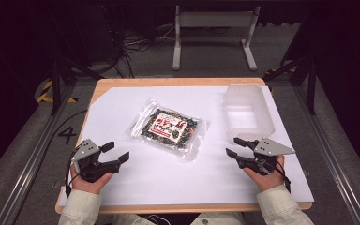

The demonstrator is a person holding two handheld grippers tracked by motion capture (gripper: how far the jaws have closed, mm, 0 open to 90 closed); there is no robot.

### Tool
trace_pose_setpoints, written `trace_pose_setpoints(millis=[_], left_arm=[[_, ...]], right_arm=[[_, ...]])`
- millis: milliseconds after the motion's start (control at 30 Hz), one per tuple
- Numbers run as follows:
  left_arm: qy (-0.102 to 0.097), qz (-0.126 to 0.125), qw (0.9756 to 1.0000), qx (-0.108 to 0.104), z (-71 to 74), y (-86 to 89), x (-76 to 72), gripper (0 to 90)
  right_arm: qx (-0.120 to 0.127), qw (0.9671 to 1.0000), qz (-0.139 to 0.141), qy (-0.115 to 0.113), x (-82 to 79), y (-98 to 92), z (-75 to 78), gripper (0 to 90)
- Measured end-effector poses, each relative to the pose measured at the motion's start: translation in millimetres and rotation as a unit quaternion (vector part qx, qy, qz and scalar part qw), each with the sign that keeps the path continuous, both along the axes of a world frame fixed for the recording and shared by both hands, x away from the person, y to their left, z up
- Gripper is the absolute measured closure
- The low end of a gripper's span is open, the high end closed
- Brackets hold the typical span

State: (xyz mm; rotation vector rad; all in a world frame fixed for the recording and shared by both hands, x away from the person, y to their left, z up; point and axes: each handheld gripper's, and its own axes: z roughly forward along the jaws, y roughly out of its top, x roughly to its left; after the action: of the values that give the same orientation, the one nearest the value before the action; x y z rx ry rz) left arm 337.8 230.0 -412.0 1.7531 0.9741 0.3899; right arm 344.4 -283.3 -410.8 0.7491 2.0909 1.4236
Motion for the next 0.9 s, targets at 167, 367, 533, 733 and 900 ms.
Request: trace_pose_setpoints(millis=[167,367,533,733,900], left_arm=[[-0.008,0.003,0.9999,0.007,10.9,-0.7,5.9,22.9],[-0.013,-0.003,0.9996,0.023,26.1,-4.7,20.0,21.6],[-0.009,-0.003,0.9998,0.018,30.2,-4.2,32.7,20.8],[0.001,-0.006,0.9997,0.022,35.4,-6.4,51.9,19.8],[-0.002,-0.005,0.9998,0.021,36.6,-8.3,66.7,19.5]], right_arm=[[0.001,1.0,-0.009,0.003,-1.1,-2.5,-1.7,45.7],[-0.003,0.9999,-0.013,0.005,-1.6,-4.0,-3.2,45.1],[-0.011,0.9998,-0.016,0.005,-2.8,-3.8,-3.9,44.8],[-0.013,0.9996,-0.024,0.008,-3.4,-8.5,-5.3,44.4],[-0.013,0.9994,-0.029,0.01,-3.7,-11.2,-6.0,43.9]])
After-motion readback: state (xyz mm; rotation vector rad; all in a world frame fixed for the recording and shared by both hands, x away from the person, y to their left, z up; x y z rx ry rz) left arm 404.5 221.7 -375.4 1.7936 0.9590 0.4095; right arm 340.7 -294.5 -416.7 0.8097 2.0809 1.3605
